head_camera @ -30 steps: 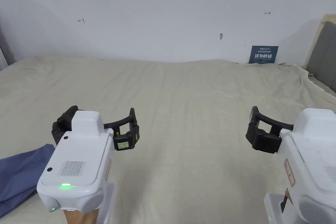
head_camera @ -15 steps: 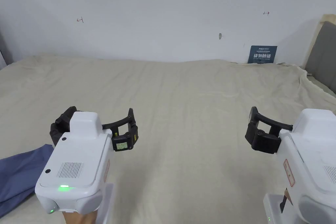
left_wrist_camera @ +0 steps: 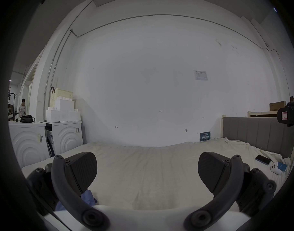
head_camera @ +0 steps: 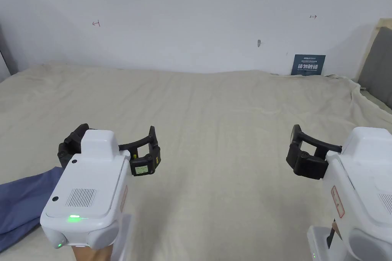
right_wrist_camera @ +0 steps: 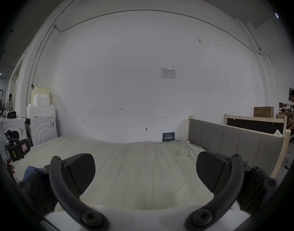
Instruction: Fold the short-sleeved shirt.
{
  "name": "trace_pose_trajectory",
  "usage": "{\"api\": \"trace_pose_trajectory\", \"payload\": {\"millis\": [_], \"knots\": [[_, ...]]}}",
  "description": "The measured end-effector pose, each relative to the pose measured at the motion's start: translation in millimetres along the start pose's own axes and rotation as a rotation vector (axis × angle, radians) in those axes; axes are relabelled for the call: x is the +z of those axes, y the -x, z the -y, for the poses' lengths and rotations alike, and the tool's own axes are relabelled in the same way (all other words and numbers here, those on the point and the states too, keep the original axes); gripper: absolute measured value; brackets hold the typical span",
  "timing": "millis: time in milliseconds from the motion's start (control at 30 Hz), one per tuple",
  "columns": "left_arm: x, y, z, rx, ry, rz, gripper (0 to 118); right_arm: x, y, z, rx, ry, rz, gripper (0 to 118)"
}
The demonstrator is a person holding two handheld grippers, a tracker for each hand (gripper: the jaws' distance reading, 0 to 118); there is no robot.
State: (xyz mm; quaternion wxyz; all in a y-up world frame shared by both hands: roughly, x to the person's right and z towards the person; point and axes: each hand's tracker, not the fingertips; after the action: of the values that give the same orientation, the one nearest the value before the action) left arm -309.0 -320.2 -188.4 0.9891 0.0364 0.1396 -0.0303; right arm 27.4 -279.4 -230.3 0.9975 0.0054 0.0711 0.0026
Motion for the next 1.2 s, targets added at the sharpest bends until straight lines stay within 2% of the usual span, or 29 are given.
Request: {"api": "trace_pose_trajectory", "payload": {"millis": [1200], "knots": [[1.6, -1.2, -1.9, -0.004, -0.013, 0.008, 118, -0.7, -6.2, 2.4, -0.001, 0.002, 0.004, 118]]}}
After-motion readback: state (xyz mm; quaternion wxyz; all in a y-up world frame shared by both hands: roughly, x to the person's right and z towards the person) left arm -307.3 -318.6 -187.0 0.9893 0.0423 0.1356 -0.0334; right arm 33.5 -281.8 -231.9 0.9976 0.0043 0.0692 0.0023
